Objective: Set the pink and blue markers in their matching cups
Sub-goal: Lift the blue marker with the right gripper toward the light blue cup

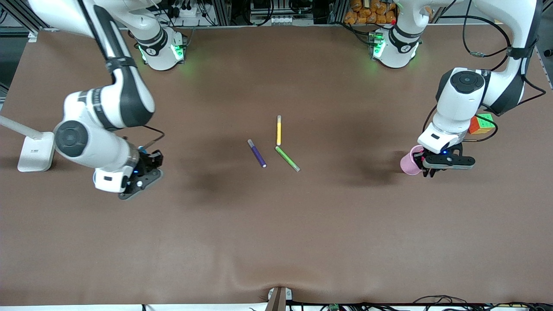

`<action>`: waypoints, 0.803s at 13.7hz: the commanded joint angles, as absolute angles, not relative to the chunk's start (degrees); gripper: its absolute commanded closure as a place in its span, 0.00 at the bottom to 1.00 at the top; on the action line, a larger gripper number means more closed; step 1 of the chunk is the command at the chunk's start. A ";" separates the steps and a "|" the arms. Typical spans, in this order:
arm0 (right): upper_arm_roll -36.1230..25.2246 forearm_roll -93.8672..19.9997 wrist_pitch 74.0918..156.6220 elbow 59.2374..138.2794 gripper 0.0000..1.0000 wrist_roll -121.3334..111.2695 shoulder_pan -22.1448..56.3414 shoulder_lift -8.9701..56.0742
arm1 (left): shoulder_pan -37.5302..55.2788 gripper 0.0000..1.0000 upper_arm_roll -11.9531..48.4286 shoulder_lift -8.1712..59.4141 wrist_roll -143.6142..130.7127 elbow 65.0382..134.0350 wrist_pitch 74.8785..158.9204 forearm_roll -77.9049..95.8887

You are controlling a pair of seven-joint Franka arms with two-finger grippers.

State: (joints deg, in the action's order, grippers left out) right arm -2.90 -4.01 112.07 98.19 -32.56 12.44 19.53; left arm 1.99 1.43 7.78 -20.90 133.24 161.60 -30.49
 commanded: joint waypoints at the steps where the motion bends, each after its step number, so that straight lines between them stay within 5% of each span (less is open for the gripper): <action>1: -1.67 -5.80 111.97 99.84 1.00 -45.57 8.19 17.49 | -0.43 1.00 1.85 8.96 -21.53 134.12 165.14 -33.92; 4: -1.67 -11.22 112.23 101.15 1.00 -60.51 3.10 17.23 | -0.53 0.98 1.93 9.05 -21.80 134.21 165.15 -33.93; 6: -1.76 -17.46 112.32 102.82 1.00 -71.57 -1.38 17.40 | -0.53 0.71 1.93 9.31 -21.88 134.21 165.15 -33.93; 7: -1.76 -19.58 112.32 103.88 1.00 -75.72 -2.89 17.40 | -0.44 0.48 1.93 9.40 -22.23 134.21 165.15 -33.93; 8: -1.76 -20.90 112.24 104.58 1.00 -78.98 -3.86 17.40 | -0.44 0.10 1.93 9.58 -22.24 134.21 165.15 -33.93; 9: -1.76 -21.61 112.06 104.76 1.00 -81.80 -4.91 17.40 | -0.44 0.00 1.93 9.58 -22.15 134.12 165.15 -34.01; 11: -1.76 -24.76 111.97 104.77 1.00 -88.82 -7.02 17.75 | -0.44 0.00 2.02 9.23 -22.15 133.69 165.06 -34.01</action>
